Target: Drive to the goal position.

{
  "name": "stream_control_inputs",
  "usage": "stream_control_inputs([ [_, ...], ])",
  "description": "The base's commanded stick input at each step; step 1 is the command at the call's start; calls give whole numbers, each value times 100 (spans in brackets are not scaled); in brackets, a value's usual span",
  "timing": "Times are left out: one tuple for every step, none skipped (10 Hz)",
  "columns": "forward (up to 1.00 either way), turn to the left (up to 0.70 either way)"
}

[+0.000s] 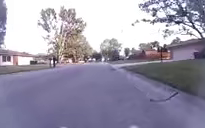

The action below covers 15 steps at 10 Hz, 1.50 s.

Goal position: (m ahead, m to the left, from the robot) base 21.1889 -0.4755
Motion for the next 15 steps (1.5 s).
stream_control_inputs([
  [100,0],
  [100,0],
  [100,0],
  [100,0],
  [100,0],
  [100,0],
  [100,0],
  [100,0],
  [100,0],
  [100,0],
  [100,0],
  [100,-3],
  [100,-1],
  [100,0],
  [100,0],
])
